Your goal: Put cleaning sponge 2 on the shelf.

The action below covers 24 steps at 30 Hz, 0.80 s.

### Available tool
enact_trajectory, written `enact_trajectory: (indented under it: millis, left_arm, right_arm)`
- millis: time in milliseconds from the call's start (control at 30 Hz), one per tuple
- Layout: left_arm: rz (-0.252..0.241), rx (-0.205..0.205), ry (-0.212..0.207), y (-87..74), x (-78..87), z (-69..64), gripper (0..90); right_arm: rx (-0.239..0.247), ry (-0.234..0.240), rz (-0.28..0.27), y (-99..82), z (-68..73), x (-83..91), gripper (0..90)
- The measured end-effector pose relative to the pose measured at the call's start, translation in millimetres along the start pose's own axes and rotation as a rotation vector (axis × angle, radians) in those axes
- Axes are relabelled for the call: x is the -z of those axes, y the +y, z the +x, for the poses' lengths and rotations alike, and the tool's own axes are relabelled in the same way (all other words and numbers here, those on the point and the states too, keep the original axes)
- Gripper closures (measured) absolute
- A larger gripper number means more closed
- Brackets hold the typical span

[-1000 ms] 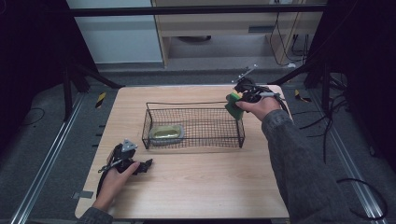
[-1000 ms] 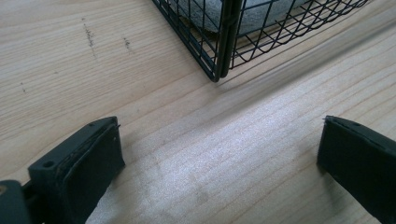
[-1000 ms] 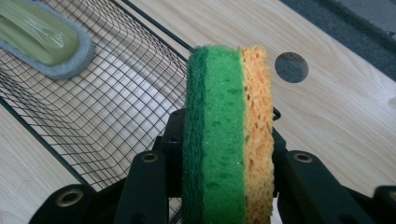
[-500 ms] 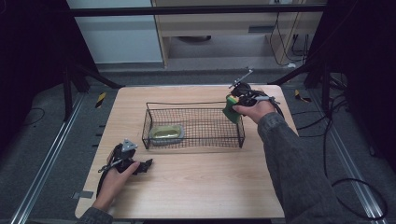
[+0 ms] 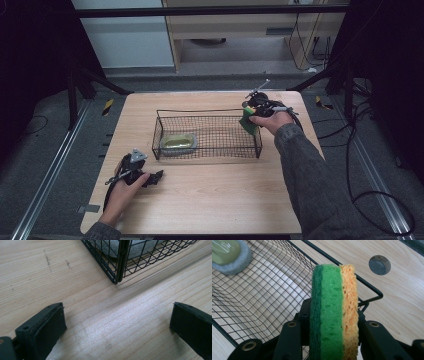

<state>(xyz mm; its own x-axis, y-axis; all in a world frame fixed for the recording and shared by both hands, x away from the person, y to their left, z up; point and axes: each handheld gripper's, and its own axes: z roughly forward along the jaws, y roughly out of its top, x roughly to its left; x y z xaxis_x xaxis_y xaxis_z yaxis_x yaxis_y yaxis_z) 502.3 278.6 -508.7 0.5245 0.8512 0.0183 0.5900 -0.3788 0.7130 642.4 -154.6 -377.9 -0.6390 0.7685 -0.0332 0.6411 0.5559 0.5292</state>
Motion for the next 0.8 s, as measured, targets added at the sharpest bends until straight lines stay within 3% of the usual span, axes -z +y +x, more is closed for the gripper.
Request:
enact_trajectory:
  millis: [800]
  left_arm:
    - [-0.001, -0.001, -0.001, 0.3, -0.3, 0.3, 0.0]
  right_arm:
    - [0.021, -0.032, 0.046, -7.3, 7.7, -28.8, 64.4]
